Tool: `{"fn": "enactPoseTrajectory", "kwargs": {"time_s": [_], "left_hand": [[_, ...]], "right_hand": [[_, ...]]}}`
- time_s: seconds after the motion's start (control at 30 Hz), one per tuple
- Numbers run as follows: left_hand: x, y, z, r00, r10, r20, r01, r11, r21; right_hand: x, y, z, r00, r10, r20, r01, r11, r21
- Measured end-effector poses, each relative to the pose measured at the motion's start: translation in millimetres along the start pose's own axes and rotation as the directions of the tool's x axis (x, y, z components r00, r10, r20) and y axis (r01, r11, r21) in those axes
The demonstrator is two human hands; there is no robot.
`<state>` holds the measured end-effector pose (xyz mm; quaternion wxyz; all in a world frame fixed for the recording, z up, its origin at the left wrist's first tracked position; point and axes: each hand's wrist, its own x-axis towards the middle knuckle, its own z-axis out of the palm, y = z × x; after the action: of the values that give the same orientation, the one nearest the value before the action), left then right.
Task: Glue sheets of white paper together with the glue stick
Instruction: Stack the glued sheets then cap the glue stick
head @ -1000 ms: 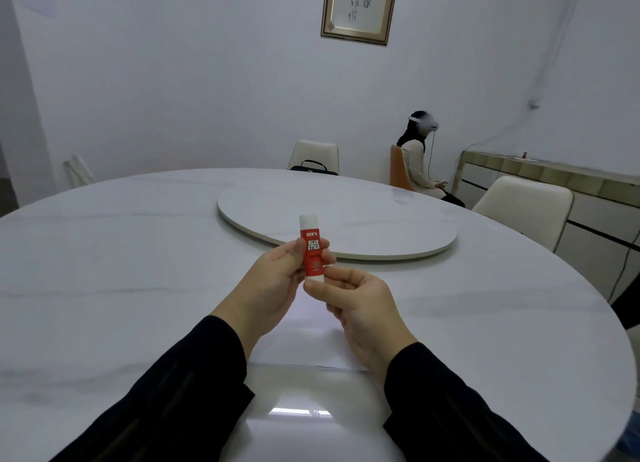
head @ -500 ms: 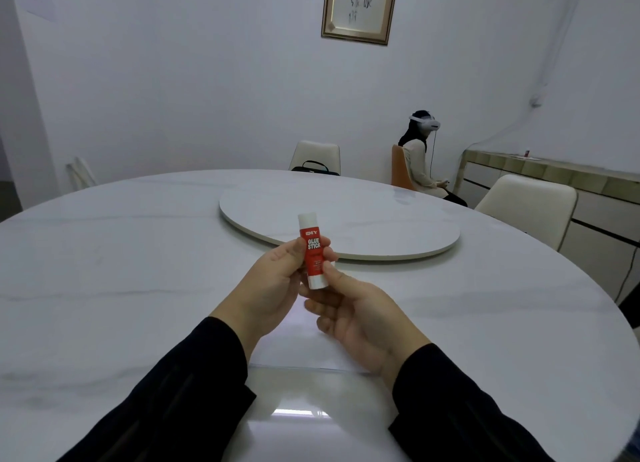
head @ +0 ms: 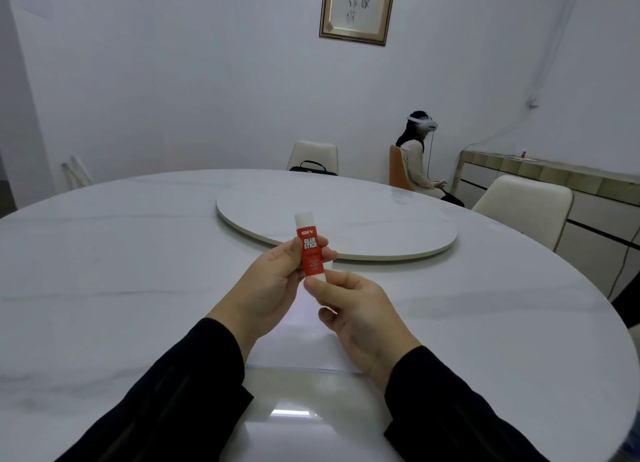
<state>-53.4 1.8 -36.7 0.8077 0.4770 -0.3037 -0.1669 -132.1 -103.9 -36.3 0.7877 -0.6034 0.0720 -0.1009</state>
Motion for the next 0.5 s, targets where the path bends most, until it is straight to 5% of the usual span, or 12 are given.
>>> {"fn": "enactPoseTrajectory", "kwargs": {"time_s": [0.1, 0.2, 0.3, 0.43, 0.5], "left_hand": [[-1.0, -0.3, 2.8, 1.0, -0.021, 0.002, 0.021, 1.0, -0.002], [-1.1, 2.6, 1.2, 0.999, 0.004, -0.038, -0.005, 1.0, -0.014], [-0.9, 3.7, 0.5, 0.999, 0.011, -0.051, -0.012, 1.0, -0.007], [-1.3, 0.2, 2.4, 0.998, -0.038, -0.043, 0.04, 0.998, 0.04], [-0.5, 2.0, 2.5, 0.997, -0.037, -0.073, 0.037, 0.999, -0.006]], "right_hand": [[2.6, 3.3, -0.6, 0.994, -0.057, -0.093, 0.043, 0.989, -0.144], [0.9, -3.7, -1.7, 0.995, 0.088, 0.056, -0.087, 0.996, -0.02], [1.1, -3.4, -1.3, 0.995, 0.075, 0.059, -0.081, 0.991, 0.105], [-1.5, 1.3, 2.2, 0.987, -0.107, -0.122, 0.082, 0.978, -0.194], [-2.1, -0.6, -0.5, 0.99, -0.123, -0.074, 0.092, 0.94, -0.329]]}}
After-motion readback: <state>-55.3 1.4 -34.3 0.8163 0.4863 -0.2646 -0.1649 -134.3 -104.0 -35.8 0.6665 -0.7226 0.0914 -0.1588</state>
